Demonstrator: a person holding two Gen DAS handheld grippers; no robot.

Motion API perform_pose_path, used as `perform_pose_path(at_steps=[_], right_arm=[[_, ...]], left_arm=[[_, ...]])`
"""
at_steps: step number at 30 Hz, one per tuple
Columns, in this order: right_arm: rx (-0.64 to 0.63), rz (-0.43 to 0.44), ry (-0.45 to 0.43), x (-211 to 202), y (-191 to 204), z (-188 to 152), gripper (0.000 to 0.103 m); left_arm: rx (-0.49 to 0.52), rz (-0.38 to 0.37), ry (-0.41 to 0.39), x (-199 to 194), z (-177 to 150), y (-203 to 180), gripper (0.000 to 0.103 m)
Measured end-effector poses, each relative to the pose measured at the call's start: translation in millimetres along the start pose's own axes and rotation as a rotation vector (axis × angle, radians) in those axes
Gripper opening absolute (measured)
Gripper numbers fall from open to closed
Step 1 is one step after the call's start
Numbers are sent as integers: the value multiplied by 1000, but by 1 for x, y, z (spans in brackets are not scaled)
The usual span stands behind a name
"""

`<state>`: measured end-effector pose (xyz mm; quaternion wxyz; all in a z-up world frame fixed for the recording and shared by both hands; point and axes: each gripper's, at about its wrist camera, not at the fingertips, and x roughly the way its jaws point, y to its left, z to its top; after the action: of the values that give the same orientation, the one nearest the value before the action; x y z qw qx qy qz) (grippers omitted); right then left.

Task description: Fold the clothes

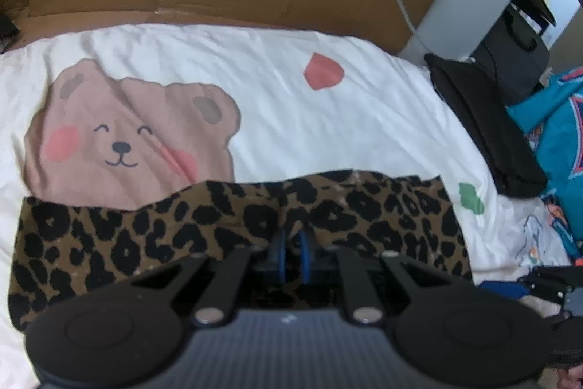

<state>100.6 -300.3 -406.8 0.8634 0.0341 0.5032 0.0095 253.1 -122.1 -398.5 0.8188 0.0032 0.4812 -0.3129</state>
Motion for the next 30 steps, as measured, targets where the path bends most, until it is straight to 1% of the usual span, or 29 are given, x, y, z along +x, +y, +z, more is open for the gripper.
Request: perform_pose_path(at_steps=[1, 2, 5, 7, 9, 11, 12, 15, 17, 20, 23, 27, 30], right_arm=[[11, 6, -15, -6, 0, 1, 49], [27, 20, -29, -12, -1, 1, 48], [29, 74, -58, -25, 5, 2, 48], [16, 106, -72, -30, 13, 1, 48], [9, 125, -67, -30, 22, -2, 46], [3, 136, -59, -28, 29, -4, 44], [1, 136, -51, -25, 31, -5, 44], [-12, 127, -26, -16, 36, -9, 44], [-21, 121, -9, -11, 36, -12, 43], [-40, 119, 1, -7, 37, -13, 43], [-44, 119, 5, -5, 35, -12, 42], [-55, 107, 4, -4, 34, -11, 42], [-54, 97, 11, -6, 32, -9, 39]], left_arm=[[-6, -3, -18, -6, 1, -2, 11], [-11, -10, -39, -13, 1, -3, 14], [-9, -48, -81, -35, -5, -11, 14], [6, -57, -78, -47, -15, -20, 14], [-5, -97, -55, -52, -27, -25, 14], [1, -120, -24, -54, -41, -33, 15], [15, -123, -9, -54, -48, -38, 18], [78, -109, 41, -49, -70, -48, 24], [91, -94, 63, -47, -83, -45, 23], [129, -49, 62, -51, -94, -37, 23], [175, 3, 56, -60, -98, -30, 23], [161, 56, 53, -71, -104, -14, 24], [144, 113, 56, -79, -107, -2, 24]])
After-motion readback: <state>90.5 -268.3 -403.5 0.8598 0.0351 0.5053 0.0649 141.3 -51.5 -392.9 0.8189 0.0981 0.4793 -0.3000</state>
